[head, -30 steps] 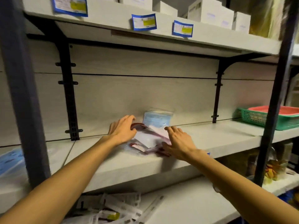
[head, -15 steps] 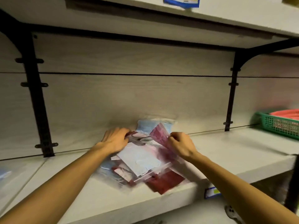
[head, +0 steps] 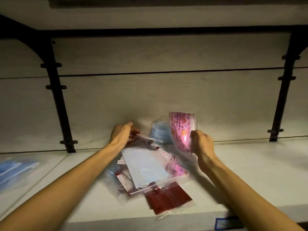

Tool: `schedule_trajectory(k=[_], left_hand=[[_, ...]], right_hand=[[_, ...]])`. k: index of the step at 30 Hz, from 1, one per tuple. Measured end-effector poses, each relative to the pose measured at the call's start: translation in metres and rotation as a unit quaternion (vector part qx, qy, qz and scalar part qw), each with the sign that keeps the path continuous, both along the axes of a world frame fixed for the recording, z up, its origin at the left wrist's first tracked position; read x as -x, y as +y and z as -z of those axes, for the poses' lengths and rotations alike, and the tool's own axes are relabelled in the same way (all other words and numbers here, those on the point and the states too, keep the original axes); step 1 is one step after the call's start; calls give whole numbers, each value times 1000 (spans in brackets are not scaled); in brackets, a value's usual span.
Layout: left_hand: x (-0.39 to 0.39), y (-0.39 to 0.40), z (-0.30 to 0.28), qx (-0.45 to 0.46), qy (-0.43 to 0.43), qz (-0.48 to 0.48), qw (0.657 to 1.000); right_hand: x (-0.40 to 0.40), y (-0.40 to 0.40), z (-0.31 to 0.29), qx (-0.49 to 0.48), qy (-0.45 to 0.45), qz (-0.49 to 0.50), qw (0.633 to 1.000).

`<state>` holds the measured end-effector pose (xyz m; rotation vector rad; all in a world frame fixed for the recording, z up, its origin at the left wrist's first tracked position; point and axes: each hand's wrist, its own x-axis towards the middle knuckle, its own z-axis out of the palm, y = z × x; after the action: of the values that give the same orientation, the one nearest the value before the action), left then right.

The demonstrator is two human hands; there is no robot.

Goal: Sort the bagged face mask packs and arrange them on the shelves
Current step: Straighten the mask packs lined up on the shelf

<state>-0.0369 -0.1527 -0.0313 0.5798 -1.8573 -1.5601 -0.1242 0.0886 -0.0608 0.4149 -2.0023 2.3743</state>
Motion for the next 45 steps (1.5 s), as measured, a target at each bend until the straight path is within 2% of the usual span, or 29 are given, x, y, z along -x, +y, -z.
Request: schedule_trajectory(k=[2, 4, 8, 11, 14, 16, 20, 25, 28, 33, 36, 39, 45], left_hand=[[-11, 6, 2, 75, 0, -45, 996], [-24, 10, 1, 89, 20, -57, 994], [-54, 16, -6, 35, 82, -73, 993], [-81, 17, -10, -23, 85, -79, 993], [-106, 16, -11, -117, 110, -55, 985], [-123, 15, -15, -136, 121, -48, 982], [-166, 17, -19, -121, 120, -13, 985], [-245, 9, -19, -103, 108, 57, 987], [-303, -9, -18, -41, 81, 85, 992], [-402, -45, -2, 42, 116, 8, 992], [-462, -75, 9, 64, 110, -16, 992], [-514, -117, 14, 65, 80, -58, 993], [-583, -201, 35, 53, 6, -114, 992]], right_hand=[[-1, -2, -1, -2, -27, -4, 1000], [-4, -3, -3, -11, -29, -15, 999], [-14, -3, -5, -11, 6, -48, 999], [-22, -3, -7, 11, 14, -49, 999], [-37, -6, -7, 32, 4, -90, 995], [-52, -11, -11, 28, 15, -87, 996], [-93, -28, -22, 40, 27, -58, 997], [-177, -55, -24, 102, 15, -64, 993], [-243, -80, -26, 139, 15, -73, 988], [-360, -136, -27, 133, 87, -103, 982], [-418, -168, -18, 120, 93, -148, 977], [-456, -206, -15, 109, 88, -178, 974], [-491, -291, -7, 29, 92, -219, 971]])
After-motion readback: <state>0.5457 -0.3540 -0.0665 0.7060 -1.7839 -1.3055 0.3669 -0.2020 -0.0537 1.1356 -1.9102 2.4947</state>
